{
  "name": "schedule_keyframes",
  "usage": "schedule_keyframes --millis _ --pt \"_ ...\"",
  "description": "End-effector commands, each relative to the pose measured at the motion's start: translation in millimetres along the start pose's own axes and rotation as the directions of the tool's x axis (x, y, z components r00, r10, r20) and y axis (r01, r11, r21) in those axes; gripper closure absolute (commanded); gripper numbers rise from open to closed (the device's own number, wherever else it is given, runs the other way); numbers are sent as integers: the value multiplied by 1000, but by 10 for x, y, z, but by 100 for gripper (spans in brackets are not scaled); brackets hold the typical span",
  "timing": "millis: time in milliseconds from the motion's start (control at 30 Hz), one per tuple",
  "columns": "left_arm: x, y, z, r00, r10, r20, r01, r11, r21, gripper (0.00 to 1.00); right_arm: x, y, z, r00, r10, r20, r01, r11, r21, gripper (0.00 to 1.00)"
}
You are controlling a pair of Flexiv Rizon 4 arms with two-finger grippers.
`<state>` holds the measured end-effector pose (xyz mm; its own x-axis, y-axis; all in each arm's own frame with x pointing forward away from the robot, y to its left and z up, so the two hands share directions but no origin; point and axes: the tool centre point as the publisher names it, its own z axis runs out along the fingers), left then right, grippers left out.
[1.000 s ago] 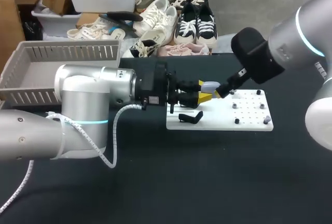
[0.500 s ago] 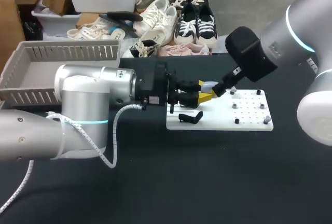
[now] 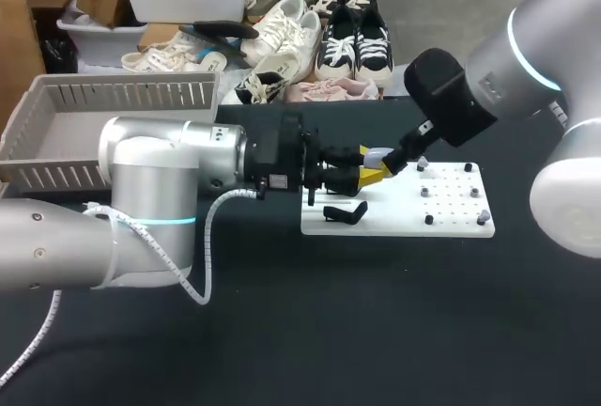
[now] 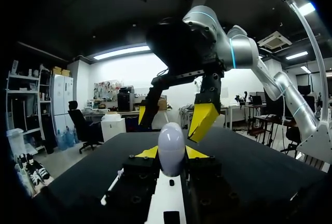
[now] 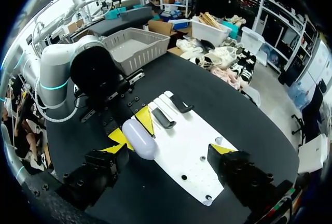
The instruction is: Pick up each earbud case from the left stands, insert the matching earbuds, close the lid, and place the case in the box.
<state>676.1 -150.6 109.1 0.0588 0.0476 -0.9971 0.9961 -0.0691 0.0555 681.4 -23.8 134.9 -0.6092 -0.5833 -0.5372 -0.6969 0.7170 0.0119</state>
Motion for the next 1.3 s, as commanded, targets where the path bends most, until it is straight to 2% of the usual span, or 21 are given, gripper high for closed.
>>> schedule_keyframes --millis 33,500,833,1033,1300 --pt "-1 -13 3 1000 1 0 -1 1000 -5 100 -1 5 15 1000 6 -4 -6 1000 13 0" --pt "-1 -13 3 1000 1 0 -1 1000 -5 100 -20 -49 3 1000 19 5 -19 999 30 0" --pt "-1 -13 3 1000 1 0 -1 1000 -5 100 -160 -101 -96 999 19 29 -20 998 60 0" --pt "-1 -13 3 1000 1 0 -1 1000 -5 100 -194 -188 -284 999 7 35 -12 989 150 0" --pt "-1 -13 3 1000 1 0 -1 1000 -5 100 40 -353 -559 997 -2 -73 26 945 327 0"
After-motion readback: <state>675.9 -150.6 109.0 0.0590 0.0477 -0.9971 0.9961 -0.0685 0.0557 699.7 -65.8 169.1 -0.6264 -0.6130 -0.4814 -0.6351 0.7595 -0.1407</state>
